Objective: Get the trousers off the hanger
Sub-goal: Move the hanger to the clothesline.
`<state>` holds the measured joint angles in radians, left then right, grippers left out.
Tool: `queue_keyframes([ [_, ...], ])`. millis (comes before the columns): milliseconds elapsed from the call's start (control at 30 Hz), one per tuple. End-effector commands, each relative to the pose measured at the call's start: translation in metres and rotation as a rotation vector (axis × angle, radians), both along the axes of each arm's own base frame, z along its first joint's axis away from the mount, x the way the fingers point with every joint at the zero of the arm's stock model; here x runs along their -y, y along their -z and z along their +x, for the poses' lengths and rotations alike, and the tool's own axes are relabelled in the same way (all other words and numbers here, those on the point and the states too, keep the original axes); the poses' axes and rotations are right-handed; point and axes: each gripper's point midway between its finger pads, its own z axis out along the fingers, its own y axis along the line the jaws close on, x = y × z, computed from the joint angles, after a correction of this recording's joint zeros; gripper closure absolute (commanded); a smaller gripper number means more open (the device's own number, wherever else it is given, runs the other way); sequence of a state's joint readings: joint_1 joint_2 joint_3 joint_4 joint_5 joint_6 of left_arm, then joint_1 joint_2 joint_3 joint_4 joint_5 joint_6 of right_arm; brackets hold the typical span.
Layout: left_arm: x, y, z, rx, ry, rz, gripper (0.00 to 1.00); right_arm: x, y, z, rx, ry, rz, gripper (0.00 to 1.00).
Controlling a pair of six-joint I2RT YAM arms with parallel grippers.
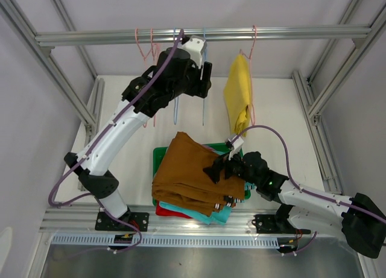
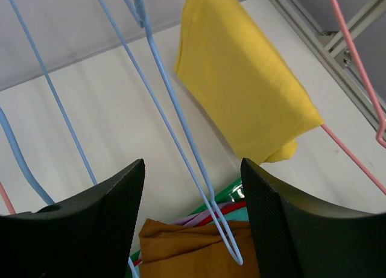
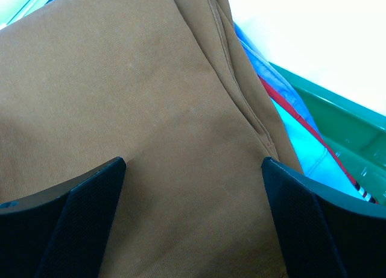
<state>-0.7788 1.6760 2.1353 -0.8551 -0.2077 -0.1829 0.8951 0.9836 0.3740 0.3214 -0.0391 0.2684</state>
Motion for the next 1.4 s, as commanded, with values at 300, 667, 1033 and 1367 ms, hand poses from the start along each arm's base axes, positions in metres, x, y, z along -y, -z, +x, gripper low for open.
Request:
queue_keyframes([
  [300, 0.008, 0.033, 0.033, 0.009, -0.090, 0.098, 0.31, 0.005, 0.032, -0.021, -0.098, -0.039, -0.073, 0.01],
  [667, 0.004, 0.054, 0.037, 0.026, -0.157, 0.195, 0.88, 0.005, 0.034, -0.022, -0.101, -0.041, -0.081, 0.01],
  [1033, -0.005, 0.062, 0.031, 0.015, -0.200, 0.241, 0.99, 0.004, 0.035, -0.022, -0.104, -0.041, -0.086, 0.00],
  [1367, -0.028, 0.073, 0.028, -0.023, -0.276, 0.263, 1.00, 0.002, 0.040, -0.022, -0.118, -0.043, -0.095, 0.01],
])
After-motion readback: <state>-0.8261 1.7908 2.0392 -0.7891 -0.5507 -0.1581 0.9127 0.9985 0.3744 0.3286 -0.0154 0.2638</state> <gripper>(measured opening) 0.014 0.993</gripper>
